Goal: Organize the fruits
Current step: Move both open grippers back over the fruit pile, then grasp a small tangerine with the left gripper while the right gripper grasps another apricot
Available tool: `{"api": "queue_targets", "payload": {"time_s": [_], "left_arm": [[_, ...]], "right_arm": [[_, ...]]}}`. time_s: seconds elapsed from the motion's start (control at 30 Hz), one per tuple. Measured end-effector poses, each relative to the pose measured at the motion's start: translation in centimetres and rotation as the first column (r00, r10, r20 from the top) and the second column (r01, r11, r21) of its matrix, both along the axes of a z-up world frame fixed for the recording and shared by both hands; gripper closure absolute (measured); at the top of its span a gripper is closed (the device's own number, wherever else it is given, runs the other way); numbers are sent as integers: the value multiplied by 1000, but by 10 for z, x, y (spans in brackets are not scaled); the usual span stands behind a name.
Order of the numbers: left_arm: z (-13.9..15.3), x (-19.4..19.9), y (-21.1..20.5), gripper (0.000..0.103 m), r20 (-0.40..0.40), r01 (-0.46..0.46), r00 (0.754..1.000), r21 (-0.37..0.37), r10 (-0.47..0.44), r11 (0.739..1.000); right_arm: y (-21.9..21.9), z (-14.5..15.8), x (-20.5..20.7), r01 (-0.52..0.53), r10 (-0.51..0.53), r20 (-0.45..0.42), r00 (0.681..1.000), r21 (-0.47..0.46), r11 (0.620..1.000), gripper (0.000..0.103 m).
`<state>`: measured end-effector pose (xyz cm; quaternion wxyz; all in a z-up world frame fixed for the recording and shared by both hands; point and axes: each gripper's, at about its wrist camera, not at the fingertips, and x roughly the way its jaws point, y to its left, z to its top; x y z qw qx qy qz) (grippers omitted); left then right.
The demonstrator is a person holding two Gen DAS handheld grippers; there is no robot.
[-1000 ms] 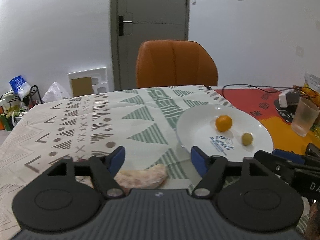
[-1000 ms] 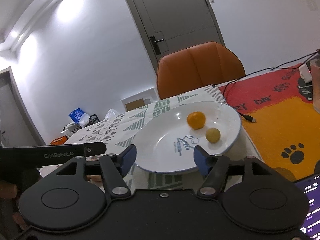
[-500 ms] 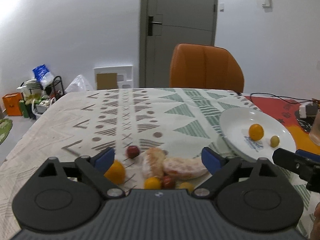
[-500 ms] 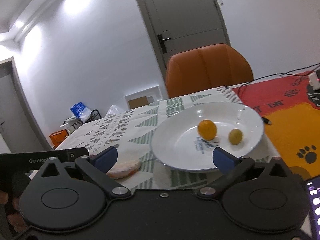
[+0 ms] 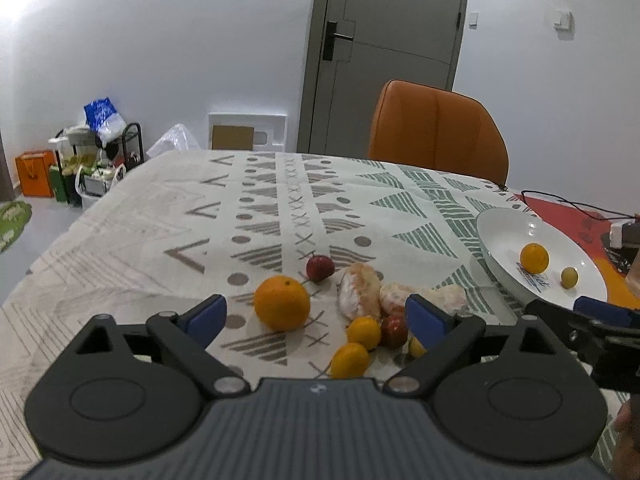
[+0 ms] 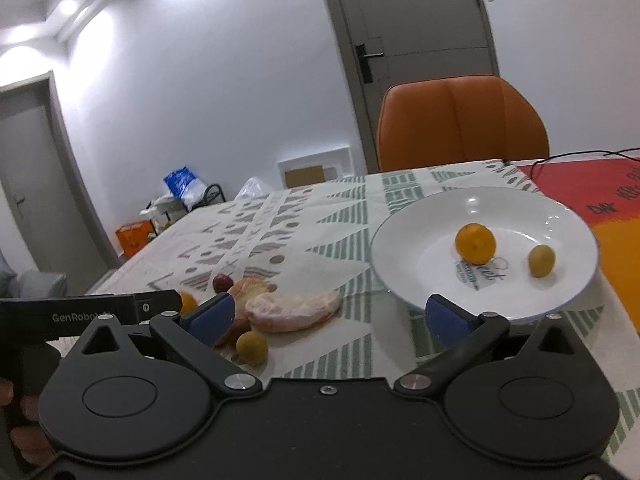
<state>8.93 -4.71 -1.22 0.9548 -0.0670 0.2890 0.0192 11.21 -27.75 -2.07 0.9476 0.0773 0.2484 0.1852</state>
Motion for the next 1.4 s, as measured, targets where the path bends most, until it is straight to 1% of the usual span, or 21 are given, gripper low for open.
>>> {"api": "queue_targets", "payload": {"time_s": [0.27,0.43,0.53,0.63,0.7,0.77,0.83,0.9,0.93,1.0,1.17,1.33,1.4], "left_arm": [[-12,-6,12,8,-6,2,1000,-60,-2,998],[-20,-5,11,10,-17,25,1000,-60,-26,998],[-25,-3,11,12,-22,34,999,-74,-36,997],[-30,0,12,25,-31,38,999,-87,-40,995],[-35,3,13,40,-41,42,998,-111,-46,993],[-38,5,13,46,-45,46,998,-133,-52,990],[-39,6,13,49,-32,45,998,-127,-49,991],[-39,7,13,57,-29,49,998,-131,-53,990],[-39,7,14,60,-28,51,998,-137,-56,989],[-39,8,18,80,-28,63,997,-165,-69,984],[-37,6,30,81,-30,29,999,-170,-35,985],[-32,2,43,81,-21,-4,1000,-164,1,986],[-29,0,48,81,-16,-12,1000,-161,9,987]], "right_arm": [[19,1,1,-46,45,-9,999,-53,998,0],[28,-1,2,-65,64,-14,998,-72,995,0],[31,-4,3,-73,71,-23,997,-80,994,0],[34,-5,5,-78,75,-30,997,-92,993,0],[35,-4,7,-78,75,-32,997,-99,992,0],[36,-2,7,-78,76,-30,997,-106,991,0],[38,-1,8,-79,76,-28,997,-113,990,0],[40,-1,8,-83,80,-30,996,-116,990,0],[42,-2,9,-85,82,-32,996,-118,989,0],[44,-5,11,-91,86,-39,995,-119,989,0],[55,-9,15,-120,114,-53,992,-120,986,2],[66,-13,18,-160,154,-67,986,-106,981,11],[71,-15,19,-172,165,-72,984,-101,980,18]]}}
